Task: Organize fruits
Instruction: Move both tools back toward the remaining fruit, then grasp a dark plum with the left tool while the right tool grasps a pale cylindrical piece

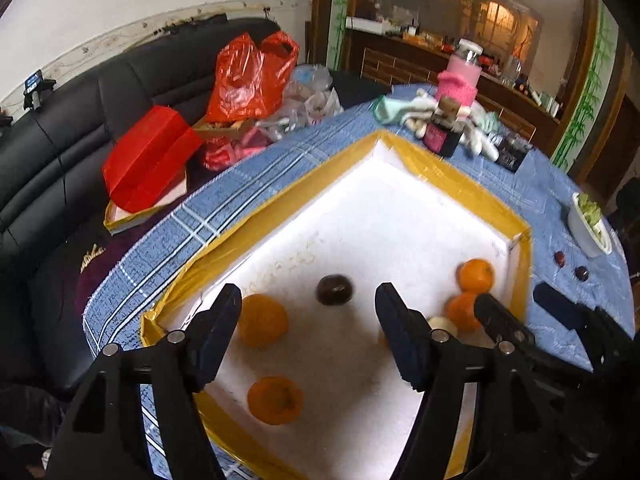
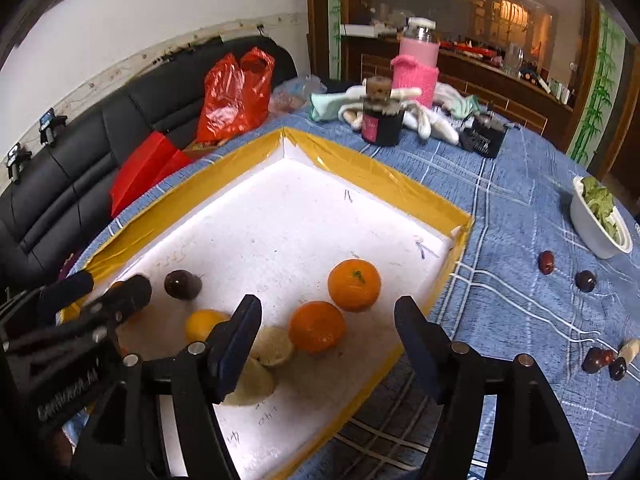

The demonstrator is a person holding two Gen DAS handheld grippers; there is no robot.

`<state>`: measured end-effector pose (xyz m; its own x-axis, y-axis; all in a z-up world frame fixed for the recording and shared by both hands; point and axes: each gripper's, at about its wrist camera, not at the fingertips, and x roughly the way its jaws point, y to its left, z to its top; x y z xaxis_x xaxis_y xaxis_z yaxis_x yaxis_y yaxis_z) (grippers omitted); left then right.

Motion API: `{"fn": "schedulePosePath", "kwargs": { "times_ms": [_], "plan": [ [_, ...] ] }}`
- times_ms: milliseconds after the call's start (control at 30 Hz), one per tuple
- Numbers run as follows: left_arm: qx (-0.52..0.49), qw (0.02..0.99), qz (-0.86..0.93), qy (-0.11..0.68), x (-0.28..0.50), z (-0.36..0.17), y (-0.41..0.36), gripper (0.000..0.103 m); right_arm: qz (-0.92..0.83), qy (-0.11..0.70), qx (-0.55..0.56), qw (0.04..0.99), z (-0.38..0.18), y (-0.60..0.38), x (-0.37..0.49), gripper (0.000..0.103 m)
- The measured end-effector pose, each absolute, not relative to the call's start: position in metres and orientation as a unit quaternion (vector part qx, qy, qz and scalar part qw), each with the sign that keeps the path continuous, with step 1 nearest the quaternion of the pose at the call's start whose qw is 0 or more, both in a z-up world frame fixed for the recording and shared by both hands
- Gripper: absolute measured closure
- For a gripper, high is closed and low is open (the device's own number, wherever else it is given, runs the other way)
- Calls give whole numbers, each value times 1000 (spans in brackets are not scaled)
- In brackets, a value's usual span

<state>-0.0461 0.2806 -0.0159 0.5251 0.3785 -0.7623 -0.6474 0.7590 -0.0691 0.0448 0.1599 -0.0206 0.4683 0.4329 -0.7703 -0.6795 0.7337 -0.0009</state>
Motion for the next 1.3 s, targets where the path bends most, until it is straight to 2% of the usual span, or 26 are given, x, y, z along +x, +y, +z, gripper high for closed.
{"fn": "schedulePosePath", "kwargs": {
  "times_ms": [300,467,733,867,1100,1267,1300],
  "plan": [
    [-107,925,178,319,-21,20,181,29,283,348,-114,886,11,52,52,28],
    [-56,935,81,341,19,6,114,29,224,333,-40,915,20,-50,75,28],
    [-15,926,-63,372,87,-23,27,29,124,359,-18,925,-1,-177,128,28],
    [-6,920,-100,379,111,-27,1,30,115,378,-19,918,-19,-207,152,30],
    [-8,905,-130,404,133,-46,-15,30,145,396,-59,905,-38,-210,184,40],
    [-18,897,-124,424,142,-63,-11,30,189,407,-80,890,-48,-197,198,40],
    [-22,895,-124,427,145,-65,-10,34,191,406,-88,889,-50,-194,199,40]
  ]
}}
